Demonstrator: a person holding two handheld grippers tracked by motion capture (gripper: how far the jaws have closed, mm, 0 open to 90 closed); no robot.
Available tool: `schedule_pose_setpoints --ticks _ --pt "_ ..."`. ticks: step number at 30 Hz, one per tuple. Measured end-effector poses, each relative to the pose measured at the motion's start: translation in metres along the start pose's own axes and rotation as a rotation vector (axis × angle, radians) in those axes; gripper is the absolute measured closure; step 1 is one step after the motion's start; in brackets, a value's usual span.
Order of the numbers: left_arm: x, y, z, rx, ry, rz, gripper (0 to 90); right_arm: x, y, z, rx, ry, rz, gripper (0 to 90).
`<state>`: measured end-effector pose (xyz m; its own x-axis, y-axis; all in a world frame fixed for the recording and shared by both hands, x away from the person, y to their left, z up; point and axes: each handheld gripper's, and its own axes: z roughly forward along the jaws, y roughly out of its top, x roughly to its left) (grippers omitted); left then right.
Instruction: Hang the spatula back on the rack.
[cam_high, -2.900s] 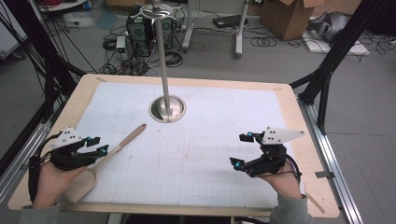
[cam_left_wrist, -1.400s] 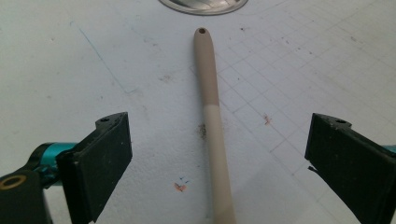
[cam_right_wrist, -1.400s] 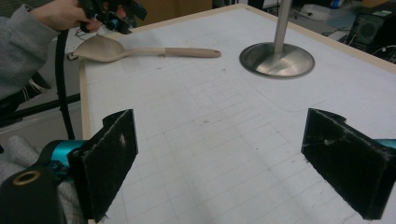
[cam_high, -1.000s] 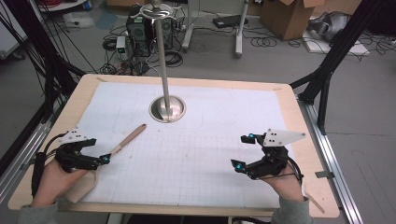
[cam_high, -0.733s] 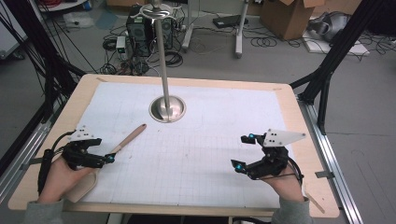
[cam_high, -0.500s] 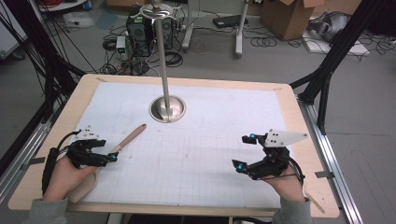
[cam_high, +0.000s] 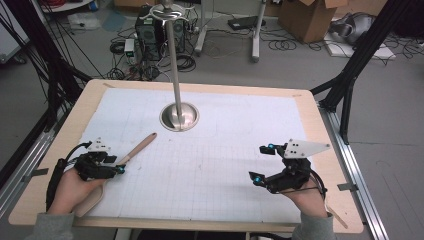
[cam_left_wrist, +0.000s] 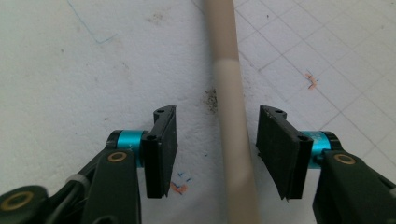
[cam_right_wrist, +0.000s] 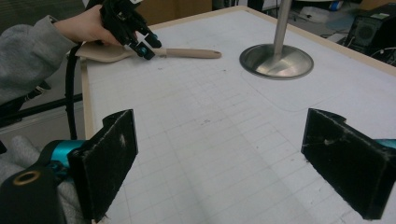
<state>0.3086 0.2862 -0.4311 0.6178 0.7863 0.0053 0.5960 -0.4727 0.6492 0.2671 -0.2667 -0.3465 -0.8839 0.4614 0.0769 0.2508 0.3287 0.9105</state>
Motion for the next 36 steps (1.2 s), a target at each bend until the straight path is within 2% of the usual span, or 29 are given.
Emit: schedule_pose_setpoints --ticks 3,13,18,21,29,36 --pt "-0.0011 -0.0007 -0.0005 0.0 -0.001 -0.012 55.0 0.0 0.0 -0.0001 0.0 0.0 -0.001 9.6" --pt "-0.0009 -0.0011 -0.0011 0.004 -0.017 -0.014 61.8 0.0003 0.0002 0.001 0.002 0.002 -0.005 9.6" --pt "-0.0005 -0.002 -0.0015 -0.006 -0.031 -0.033 70.4 0.0002 0.0003 0.0019 0.001 0.0 -0.009 9.6" --pt "-0.0013 -0.0017 -0.0018 -0.003 -0.041 -0.03 75.7 0.0004 0.0003 0.0013 0.002 0.0 -0.006 9.6" --pt "-0.0002 -0.0025 -0.0018 -0.01 -0.048 -0.063 76.8 0.0002 0.0004 0.0018 0.0 0.001 -0.009 9.6" --pt "-0.0019 -0.0021 -0.0017 -0.011 -0.033 -0.063 77.7 0.0001 0.0003 0.0017 0.001 0.002 -0.008 9.6"
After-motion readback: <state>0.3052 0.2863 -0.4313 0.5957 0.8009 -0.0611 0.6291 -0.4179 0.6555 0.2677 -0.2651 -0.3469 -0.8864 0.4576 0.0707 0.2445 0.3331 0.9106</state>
